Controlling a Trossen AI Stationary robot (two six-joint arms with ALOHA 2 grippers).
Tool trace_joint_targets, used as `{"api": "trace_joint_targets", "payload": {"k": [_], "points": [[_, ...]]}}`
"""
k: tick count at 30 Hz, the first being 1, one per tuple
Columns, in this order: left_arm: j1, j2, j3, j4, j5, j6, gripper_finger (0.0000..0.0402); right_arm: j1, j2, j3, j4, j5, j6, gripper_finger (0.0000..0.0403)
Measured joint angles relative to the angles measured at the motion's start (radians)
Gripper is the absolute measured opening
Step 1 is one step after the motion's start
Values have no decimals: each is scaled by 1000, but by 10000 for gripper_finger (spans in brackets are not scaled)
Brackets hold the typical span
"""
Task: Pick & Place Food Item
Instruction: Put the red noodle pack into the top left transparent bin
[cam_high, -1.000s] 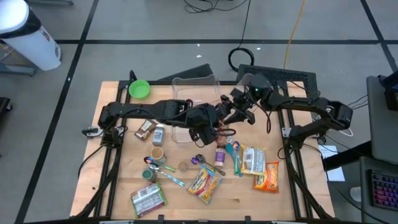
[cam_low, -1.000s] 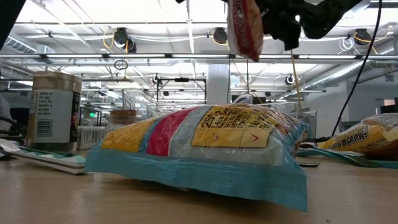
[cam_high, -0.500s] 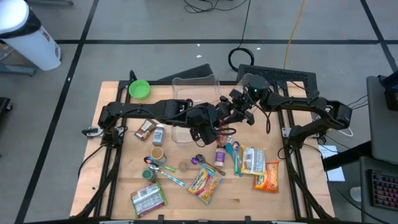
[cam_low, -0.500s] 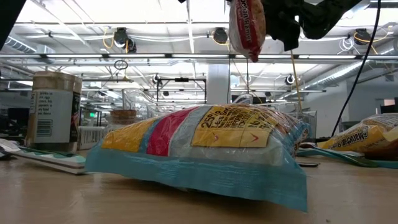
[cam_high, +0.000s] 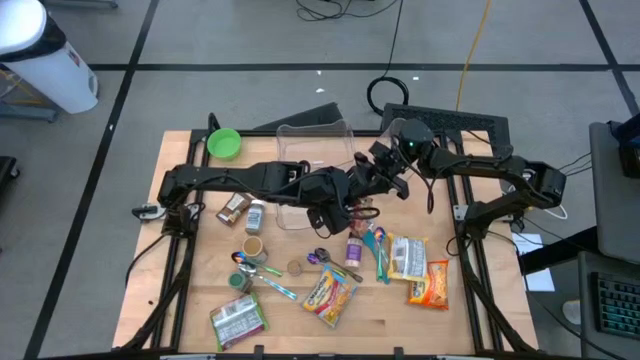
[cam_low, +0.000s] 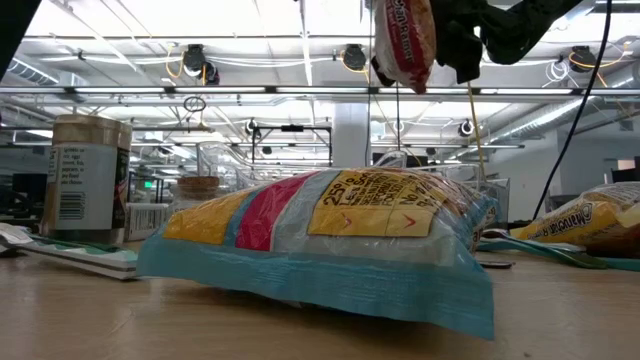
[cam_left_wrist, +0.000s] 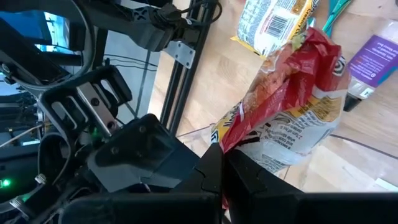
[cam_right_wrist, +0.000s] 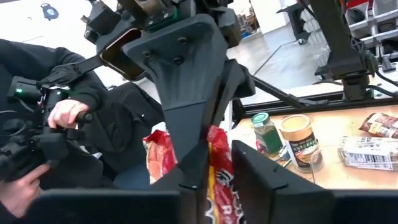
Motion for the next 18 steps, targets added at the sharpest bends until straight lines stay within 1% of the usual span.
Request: {"api": "trace_joint_targets", "payload": {"k": [5, 14, 18], "points": [[2, 0, 0, -1, -2, -1, 2, 0, 0, 0, 0, -27, 0, 8], [4, 0, 0, 0, -3, -47, 3, 0, 0, 0, 0, -45, 19, 1], [4, 0, 0, 29, -7, -143, 18, -3, 0, 0, 1, -51, 23, 1]]}}
